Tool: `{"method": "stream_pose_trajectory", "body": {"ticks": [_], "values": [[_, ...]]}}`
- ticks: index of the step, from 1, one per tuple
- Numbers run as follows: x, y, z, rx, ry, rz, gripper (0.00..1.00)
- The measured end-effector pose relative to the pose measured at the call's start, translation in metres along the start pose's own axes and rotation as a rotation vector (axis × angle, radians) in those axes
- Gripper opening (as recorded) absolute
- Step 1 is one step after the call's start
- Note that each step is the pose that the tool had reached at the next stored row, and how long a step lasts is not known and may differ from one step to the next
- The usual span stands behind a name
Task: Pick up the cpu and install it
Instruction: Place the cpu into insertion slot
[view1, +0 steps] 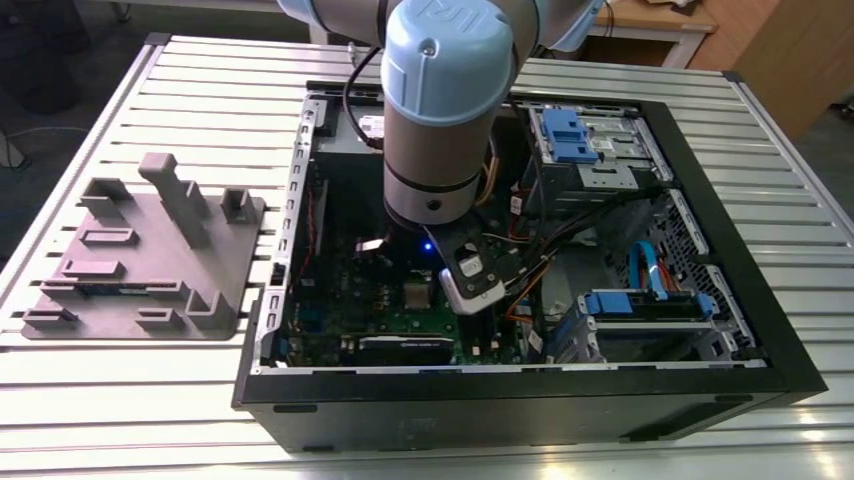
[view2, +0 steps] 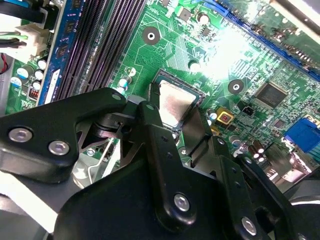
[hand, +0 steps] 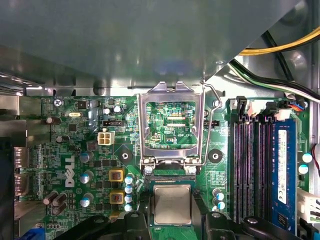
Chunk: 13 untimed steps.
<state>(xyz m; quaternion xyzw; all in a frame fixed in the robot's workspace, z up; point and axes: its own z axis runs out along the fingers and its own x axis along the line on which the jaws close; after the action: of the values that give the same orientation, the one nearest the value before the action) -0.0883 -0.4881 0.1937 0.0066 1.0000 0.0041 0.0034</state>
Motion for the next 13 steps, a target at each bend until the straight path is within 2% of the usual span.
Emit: {"method": "stream_pose_trajectory", "body": {"ticks": [13], "values": [[0.0000,-0.0001,0.0020,0.0001,0.0000,0.000,0.45]]}}
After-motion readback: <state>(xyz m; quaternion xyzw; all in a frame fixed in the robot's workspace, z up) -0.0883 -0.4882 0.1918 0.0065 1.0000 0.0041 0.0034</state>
